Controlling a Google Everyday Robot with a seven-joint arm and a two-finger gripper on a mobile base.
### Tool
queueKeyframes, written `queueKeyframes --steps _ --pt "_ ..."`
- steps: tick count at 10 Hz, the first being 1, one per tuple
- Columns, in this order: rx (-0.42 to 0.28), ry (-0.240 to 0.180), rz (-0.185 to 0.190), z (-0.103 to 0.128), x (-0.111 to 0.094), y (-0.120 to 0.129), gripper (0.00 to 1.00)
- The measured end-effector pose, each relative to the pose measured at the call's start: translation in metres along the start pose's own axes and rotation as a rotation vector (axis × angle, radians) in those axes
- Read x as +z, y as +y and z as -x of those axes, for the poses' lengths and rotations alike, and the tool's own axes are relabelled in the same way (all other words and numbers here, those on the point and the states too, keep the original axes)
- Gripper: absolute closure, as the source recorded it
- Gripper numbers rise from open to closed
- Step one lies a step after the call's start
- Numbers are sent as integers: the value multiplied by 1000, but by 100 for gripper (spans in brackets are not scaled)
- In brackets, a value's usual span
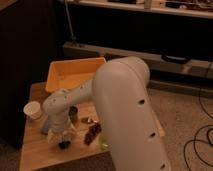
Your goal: Place brush in tray
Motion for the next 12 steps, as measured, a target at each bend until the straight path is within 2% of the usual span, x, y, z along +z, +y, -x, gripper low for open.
queueKeyframes --steps 1,4,8,9,10,12 --pt "5 10 8 0 5 0 24" --pt "2 55 7 0 19 2 53" --pt "4 60 6 -1 16 0 94" --pt "2 60 6 0 16 1 99" --pt "1 58 5 -1 15 1 100" --pt "12 50 -14 -6 -4 -3 100"
